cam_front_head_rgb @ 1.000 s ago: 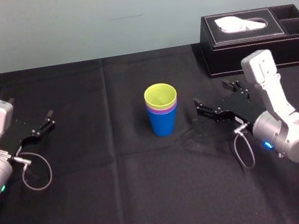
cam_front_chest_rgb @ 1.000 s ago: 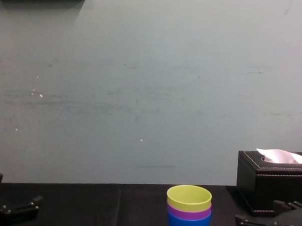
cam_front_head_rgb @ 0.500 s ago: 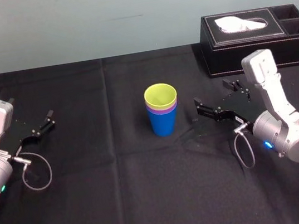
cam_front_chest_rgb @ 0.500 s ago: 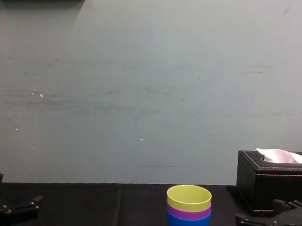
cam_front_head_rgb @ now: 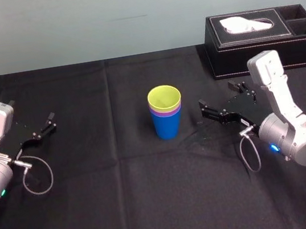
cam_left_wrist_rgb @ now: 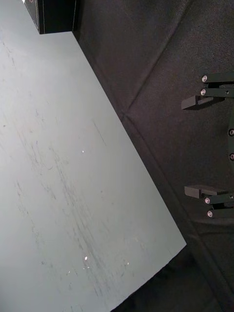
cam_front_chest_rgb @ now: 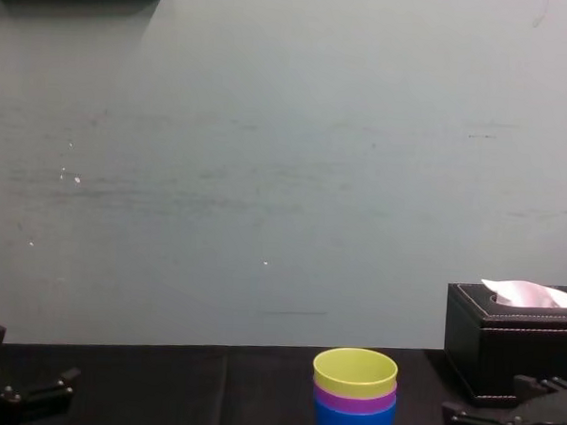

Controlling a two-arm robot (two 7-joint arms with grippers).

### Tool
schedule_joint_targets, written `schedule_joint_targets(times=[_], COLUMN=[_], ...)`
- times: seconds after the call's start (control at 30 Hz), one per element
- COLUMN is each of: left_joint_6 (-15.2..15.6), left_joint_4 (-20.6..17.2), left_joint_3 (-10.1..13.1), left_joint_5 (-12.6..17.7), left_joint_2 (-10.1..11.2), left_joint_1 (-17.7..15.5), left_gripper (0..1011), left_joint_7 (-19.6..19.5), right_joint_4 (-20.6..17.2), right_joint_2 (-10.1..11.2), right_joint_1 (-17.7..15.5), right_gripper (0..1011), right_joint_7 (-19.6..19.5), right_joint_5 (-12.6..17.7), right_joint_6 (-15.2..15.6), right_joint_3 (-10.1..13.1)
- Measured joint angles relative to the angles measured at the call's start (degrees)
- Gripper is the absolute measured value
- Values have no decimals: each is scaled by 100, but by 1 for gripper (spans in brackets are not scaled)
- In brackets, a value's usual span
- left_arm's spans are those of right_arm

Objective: Stack the three plastic cups sequentially using one hand.

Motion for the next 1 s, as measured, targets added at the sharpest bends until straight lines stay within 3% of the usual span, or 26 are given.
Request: schedule_joint_targets(times=[1.0], left_joint_6=[0], left_joint_4=[0], left_joint_3=[0], left_joint_5=[0], left_joint_2=[0], left_joint_1=[-1], left_gripper=[1011], left_joint_7=[0], right_joint_4=[0], right_joint_2=[0], right_joint_1=[0], right_gripper=[1003], right_joint_7=[-1], right_joint_5=[0], right_joint_6=[0], right_joint_3=[0])
